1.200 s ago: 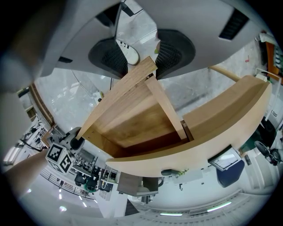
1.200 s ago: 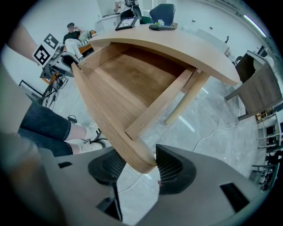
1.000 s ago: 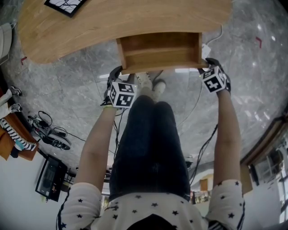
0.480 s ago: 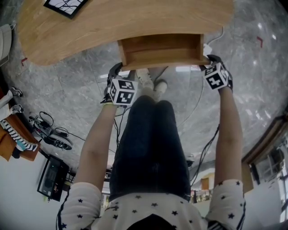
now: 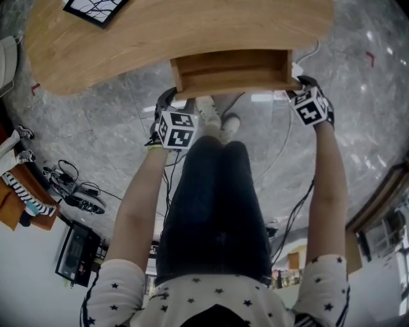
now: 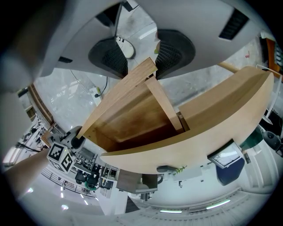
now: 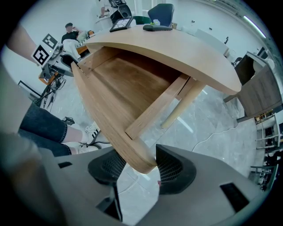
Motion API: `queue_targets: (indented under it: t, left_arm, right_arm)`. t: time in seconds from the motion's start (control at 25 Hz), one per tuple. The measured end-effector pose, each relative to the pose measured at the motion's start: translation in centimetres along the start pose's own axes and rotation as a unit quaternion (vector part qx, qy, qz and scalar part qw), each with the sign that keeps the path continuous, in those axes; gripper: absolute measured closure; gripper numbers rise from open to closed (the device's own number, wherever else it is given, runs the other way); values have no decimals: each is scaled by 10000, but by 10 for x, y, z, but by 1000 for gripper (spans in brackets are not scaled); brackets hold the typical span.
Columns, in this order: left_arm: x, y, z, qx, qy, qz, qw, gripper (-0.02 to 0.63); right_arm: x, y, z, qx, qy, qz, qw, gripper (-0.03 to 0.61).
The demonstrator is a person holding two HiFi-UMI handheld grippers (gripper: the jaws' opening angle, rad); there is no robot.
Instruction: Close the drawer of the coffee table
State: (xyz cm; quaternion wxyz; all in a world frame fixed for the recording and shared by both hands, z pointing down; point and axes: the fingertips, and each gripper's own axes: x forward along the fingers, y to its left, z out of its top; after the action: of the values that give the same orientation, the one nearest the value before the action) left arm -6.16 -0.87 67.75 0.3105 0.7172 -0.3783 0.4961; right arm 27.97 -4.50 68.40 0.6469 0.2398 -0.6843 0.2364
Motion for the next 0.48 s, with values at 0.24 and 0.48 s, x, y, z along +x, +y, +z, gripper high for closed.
queue_targets:
  t: [0.24,0.48]
  left_arm:
    - [2,6,3,31,-27,-14,10000,407]
    - [2,11,10,62,-48,-36,10000,407]
  right_arm:
    - [2,-2,4,12,-7,-14,10000,362]
    - [1,-7,10,51,-49,-17,10000,362]
